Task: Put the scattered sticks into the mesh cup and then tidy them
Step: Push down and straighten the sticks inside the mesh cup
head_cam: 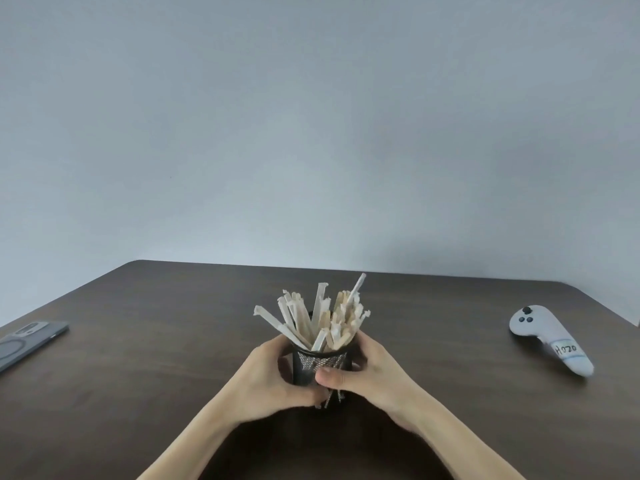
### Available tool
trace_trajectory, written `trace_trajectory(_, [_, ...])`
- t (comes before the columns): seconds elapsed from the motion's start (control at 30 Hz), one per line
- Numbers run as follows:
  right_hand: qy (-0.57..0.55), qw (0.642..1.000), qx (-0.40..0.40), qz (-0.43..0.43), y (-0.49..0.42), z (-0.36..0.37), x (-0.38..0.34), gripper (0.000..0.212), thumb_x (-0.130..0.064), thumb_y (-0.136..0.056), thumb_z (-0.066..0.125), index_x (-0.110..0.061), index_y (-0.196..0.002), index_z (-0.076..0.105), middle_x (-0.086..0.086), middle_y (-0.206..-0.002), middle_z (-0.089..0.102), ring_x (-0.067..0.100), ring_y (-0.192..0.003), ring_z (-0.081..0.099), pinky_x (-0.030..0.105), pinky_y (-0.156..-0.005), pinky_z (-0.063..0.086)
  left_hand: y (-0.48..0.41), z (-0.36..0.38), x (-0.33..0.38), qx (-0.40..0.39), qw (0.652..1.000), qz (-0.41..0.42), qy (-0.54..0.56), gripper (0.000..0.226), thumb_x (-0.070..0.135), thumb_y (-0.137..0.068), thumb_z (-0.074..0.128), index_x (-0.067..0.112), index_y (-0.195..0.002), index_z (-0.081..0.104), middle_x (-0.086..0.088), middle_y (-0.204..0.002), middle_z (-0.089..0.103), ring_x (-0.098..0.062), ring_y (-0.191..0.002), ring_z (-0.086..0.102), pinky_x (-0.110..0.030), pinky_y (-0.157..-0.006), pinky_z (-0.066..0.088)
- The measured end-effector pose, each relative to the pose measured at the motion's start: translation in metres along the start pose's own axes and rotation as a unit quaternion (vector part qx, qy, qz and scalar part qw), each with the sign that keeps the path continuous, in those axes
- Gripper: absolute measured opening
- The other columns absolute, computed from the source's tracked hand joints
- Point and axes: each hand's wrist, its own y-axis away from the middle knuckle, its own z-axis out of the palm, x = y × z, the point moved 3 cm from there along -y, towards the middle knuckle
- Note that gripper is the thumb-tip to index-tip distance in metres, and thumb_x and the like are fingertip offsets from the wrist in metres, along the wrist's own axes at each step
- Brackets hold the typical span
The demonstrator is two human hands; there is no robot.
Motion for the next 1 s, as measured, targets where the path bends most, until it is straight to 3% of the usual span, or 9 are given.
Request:
trace_trajectory(0.2, [0.016,1.000,0.020,-0.010,0.002,0.002,0.002,0.054,-0.020,-0.077,0.088,-0.028,-0.124,0.063,-0.018,-0.115,0.074,0.000,-0.107,0.068,0.018,-0.089,0.051,0.000,0.001,-0.001,0.002,1.000,-0.006,-0.002,0.052,0.013,-0.065,0.087,0.028,-0.112,0.072,0.004,-0.105,0.081,-0.013,-0.094,0.077,-0.049,-0.087,0.062])
trace_trajectory(0.4, [0.029,0.999,0.012,-0.025,0.008,0.006,0.002,0.057,-0.019,-0.080,0.086,-0.029,-0.129,0.060,-0.019,-0.122,0.072,-0.003,-0.115,0.065,0.016,-0.098,0.049,0.008,0.002,-0.001,0.004,1.000,-0.010,0.003,0.051,0.011,-0.065,0.085,0.026,-0.111,0.071,0.005,-0.101,0.081,-0.013,-0.091,0.078,-0.043,-0.086,0.063])
trace_trajectory(0.53, [0.023,0.999,0.018,-0.022,0.008,0.007,0.000,0.056,-0.018,-0.082,0.085,-0.029,-0.130,0.058,-0.016,-0.123,0.072,0.003,-0.115,0.066,0.025,-0.099,0.050,0.004,0.003,-0.001,0.004,1.000,-0.020,0.015,0.050,0.012,-0.065,0.085,0.026,-0.111,0.071,0.001,-0.101,0.081,-0.022,-0.090,0.078,-0.047,-0.085,0.063])
trace_trajectory(0.73, [0.017,0.999,-0.018,-0.027,0.011,0.005,-0.003,0.059,-0.020,-0.085,0.082,-0.027,-0.135,0.054,-0.017,-0.130,0.067,0.002,-0.124,0.061,0.034,-0.112,0.044,0.004,0.003,-0.002,-0.015,0.999,-0.026,0.027,0.047,0.008,-0.067,0.085,0.020,-0.110,0.071,0.000,-0.094,0.080,-0.011,-0.077,0.073,-0.035,-0.074,0.061])
trace_trajectory(0.8, [-0.013,0.998,-0.039,-0.044,0.010,-0.001,-0.011,0.061,-0.031,-0.084,0.081,-0.026,-0.139,0.053,-0.013,-0.137,0.064,0.006,-0.132,0.056,0.039,-0.117,0.038,0.002,0.002,-0.003,-0.018,0.999,-0.027,0.029,0.051,0.010,-0.067,0.087,0.022,-0.113,0.071,0.002,-0.096,0.080,-0.011,-0.077,0.073,-0.035,-0.076,0.061])
trace_trajectory(0.9, [-0.144,0.988,0.020,-0.043,0.004,-0.016,-0.026,0.078,-0.066,-0.075,0.075,-0.029,-0.141,0.054,-0.008,-0.145,0.059,0.007,-0.137,0.051,0.037,-0.119,0.034,0.001,-0.001,-0.003,-0.014,0.999,-0.032,0.028,0.055,0.011,-0.067,0.089,0.025,-0.116,0.069,0.007,-0.104,0.081,-0.011,-0.086,0.077,-0.034,-0.083,0.062])
trace_trajectory(1.0, [-0.259,0.962,0.080,-0.045,-0.002,-0.028,-0.040,0.070,-0.060,-0.079,0.061,-0.022,-0.139,0.057,0.002,-0.137,0.066,0.012,-0.128,0.060,0.033,-0.108,0.044,0.000,-0.001,-0.004,-0.017,0.999,-0.030,0.028,0.056,0.008,-0.069,0.089,0.026,-0.118,0.068,0.007,-0.107,0.081,-0.016,-0.095,0.079,-0.034,-0.088,0.062])
